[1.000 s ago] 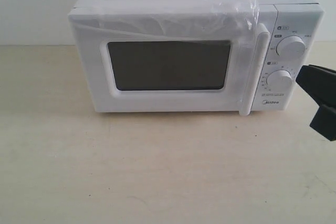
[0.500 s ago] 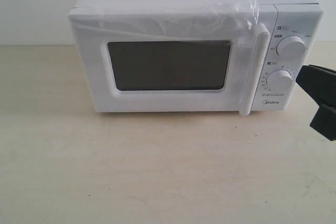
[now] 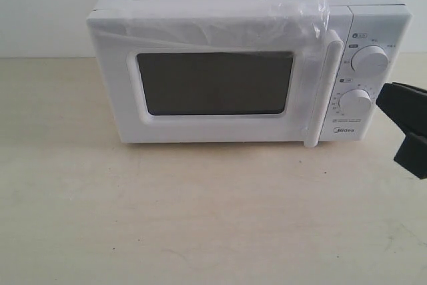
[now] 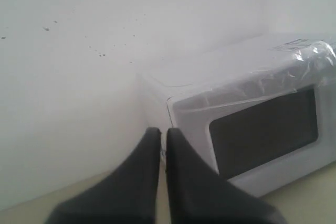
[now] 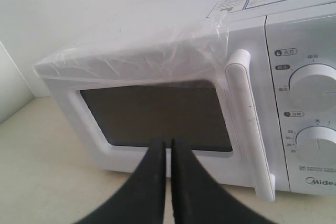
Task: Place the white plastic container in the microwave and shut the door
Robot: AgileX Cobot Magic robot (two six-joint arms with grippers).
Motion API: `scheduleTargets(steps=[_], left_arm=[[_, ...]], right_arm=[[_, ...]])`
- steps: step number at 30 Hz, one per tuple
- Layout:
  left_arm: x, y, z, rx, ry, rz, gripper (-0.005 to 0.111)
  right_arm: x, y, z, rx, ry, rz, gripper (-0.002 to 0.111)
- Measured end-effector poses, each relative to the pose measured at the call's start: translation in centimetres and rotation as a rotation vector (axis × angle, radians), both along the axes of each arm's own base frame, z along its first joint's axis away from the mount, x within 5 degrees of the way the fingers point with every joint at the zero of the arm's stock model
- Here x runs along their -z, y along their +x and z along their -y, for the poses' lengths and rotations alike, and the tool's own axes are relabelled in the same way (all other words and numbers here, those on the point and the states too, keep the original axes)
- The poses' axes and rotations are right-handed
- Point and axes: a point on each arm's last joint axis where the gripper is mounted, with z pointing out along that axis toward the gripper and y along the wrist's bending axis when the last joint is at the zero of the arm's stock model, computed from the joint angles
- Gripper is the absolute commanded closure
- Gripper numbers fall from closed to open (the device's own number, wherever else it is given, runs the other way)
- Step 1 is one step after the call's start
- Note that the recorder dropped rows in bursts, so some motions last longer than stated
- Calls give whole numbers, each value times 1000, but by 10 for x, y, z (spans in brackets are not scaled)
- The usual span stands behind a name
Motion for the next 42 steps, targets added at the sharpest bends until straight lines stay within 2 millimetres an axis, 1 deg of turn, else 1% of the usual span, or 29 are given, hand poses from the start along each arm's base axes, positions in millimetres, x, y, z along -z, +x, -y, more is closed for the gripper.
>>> scheduleTargets(steps=[8, 15, 17, 21, 23, 24, 31, 35, 42], left_arm=[[20, 9, -5, -98, 16, -13, 102], [31, 15, -8, -145, 19, -3, 102], [38, 18, -10, -164, 14, -5, 102], [66, 28, -16, -230, -26, -30, 102], [89, 32, -19, -262, -41, -91, 102], [93, 33, -19, -267, -52, -107, 102], [104, 33, -21, -286, -42, -214, 102], [111, 31, -20, -289, -122, -301, 102], [112, 31, -20, -292, -170, -317, 102]], right_arm=[[0, 0, 0, -1, -1, -1, 108], [0, 0, 0, -1, -1, -1, 108], [0, 0, 0, -1, -1, -1, 108], [0, 0, 0, -1, -1, -1, 108], [0, 0, 0, -1, -1, -1, 108], [0, 0, 0, -1, -1, -1, 108], [0, 0, 0, -1, -1, -1, 108], [0, 0, 0, -3, -1, -3, 108], [0, 0, 0, -3, -1, -3, 108]])
